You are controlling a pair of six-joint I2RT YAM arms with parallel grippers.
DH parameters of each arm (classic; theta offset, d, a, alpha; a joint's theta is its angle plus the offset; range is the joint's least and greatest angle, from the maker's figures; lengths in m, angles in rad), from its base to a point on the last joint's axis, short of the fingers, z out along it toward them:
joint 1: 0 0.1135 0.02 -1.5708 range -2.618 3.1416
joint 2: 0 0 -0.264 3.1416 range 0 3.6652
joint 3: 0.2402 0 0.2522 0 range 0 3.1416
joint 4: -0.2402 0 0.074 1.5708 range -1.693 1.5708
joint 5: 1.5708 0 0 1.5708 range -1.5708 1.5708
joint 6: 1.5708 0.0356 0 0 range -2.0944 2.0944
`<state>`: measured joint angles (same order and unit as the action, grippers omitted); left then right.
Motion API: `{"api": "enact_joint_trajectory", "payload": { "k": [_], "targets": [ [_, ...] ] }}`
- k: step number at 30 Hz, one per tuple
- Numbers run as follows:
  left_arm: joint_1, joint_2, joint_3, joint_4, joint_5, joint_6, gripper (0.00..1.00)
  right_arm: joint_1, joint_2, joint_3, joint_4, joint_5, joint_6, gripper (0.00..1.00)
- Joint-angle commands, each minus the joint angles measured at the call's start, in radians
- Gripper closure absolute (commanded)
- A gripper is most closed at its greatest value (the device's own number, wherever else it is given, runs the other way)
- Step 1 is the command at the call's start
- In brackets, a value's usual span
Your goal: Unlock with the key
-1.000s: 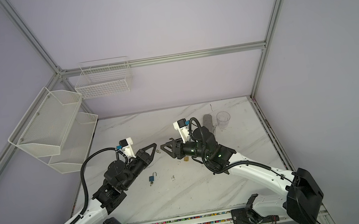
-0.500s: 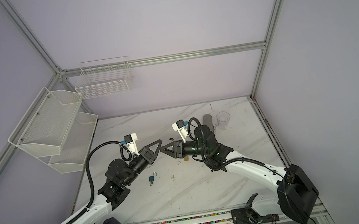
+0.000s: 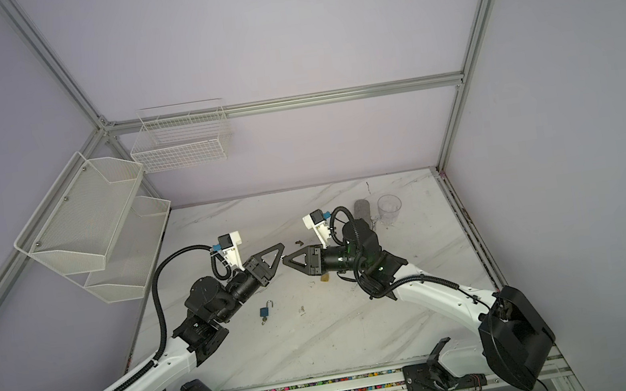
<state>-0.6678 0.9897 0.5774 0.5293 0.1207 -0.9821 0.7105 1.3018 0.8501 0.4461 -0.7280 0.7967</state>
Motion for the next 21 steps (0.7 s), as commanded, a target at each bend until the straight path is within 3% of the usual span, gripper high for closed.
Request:
{"api": "enact_joint_trajectory", "payload": {
  "k": [1,12,21],
  "targets": [
    [0.007,-0.006,0.051,0.053,0.010,0.031,1.00,-0.009,0.005,-0.008,0.060,-0.026,0.021,0.74],
    [0.008,0.009,0.056,0.066,0.023,0.028,1.00,-0.016,0.021,-0.013,0.105,-0.045,0.046,0.80],
    [0.008,0.009,0.064,0.055,0.025,0.038,1.00,-0.022,0.016,-0.022,0.111,-0.042,0.051,0.95]
  ]
}}
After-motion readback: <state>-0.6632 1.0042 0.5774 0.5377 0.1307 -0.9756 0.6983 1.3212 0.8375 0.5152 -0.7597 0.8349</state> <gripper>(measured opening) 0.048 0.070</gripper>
